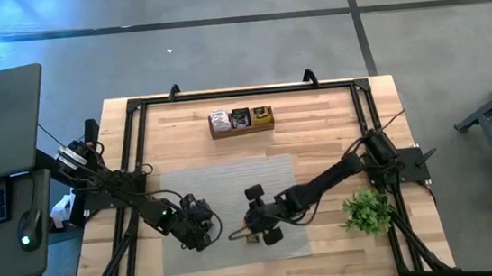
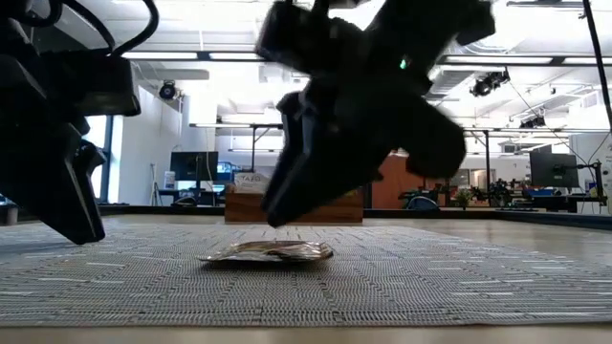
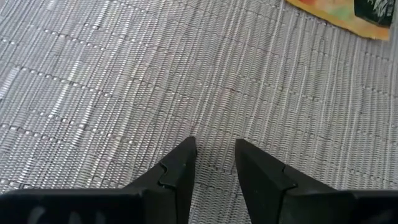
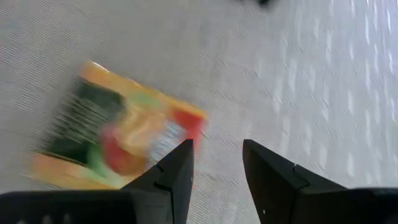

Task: Pick & Place Tea
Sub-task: Put the yellow tea bag into the right section of the wooden organizer

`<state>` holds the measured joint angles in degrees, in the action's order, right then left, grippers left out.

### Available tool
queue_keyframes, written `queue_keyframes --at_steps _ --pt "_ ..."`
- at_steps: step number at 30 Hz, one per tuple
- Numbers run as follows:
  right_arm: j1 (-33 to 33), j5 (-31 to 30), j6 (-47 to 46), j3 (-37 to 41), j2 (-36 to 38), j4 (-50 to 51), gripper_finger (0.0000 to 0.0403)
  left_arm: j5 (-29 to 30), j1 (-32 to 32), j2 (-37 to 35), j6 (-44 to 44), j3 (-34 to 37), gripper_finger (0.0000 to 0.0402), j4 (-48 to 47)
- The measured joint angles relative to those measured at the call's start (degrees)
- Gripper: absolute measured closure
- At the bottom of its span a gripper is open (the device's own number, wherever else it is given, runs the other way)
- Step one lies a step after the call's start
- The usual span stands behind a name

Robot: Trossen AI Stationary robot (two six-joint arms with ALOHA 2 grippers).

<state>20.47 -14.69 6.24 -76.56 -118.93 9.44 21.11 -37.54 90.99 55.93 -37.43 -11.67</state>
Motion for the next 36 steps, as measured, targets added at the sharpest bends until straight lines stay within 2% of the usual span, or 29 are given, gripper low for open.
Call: queue_keyframes --at_steps 6,11,15,18,20,25,30,33,36 --pt "-2.4 1.6 -3.9 0.0 0.2 4.0 0.0268 -1.4 -0.1 0.2 -3.4 -7.3 0.0286 -3.2" --pt "-1.0 5.0 0.2 -0.1 2.8 3.5 0.0268 0.2 0.0 0.1 -5.2 -10.0 0.0286 -2.8" --pt "1.0 9.5 8.2 -0.1 3.0 4.0 0.0268 1.3 0.0 0.1 -5.4 -10.2 0.0286 -3.7" --pt "2.1 10.1 12.5 -0.2 1.7 4.3 0.0268 2.0 0.0 0.0 -4.2 -10.2 0.0286 -4.7" --pt "2.4 9.0 12.8 -0.1 0.5 3.9 0.0265 2.2 0.0 0.1 -3.6 -10.2 0.0286 -5.3" --pt "1.0 10.7 10.5 -0.2 -0.8 0.1 0.0237 2.2 0.0 0.1 -3.2 -10.2 0.0286 -5.3" --pt "-0.7 11.6 10.2 -0.3 -1.1 3.1 0.0205 2.3 0.0 0.1 -3.2 -10.2 0.0286 -5.3" --pt "-1.4 12.7 10.2 -0.4 -1.1 5.4 0.02 2.3 0.0 0.1 -3.2 -10.2 0.0286 -5.3" --pt "-1.7 11.2 8.3 -0.4 -1.0 6.8 0.0206 2.3 0.0 0.1 -3.2 -10.2 0.0286 -5.3"
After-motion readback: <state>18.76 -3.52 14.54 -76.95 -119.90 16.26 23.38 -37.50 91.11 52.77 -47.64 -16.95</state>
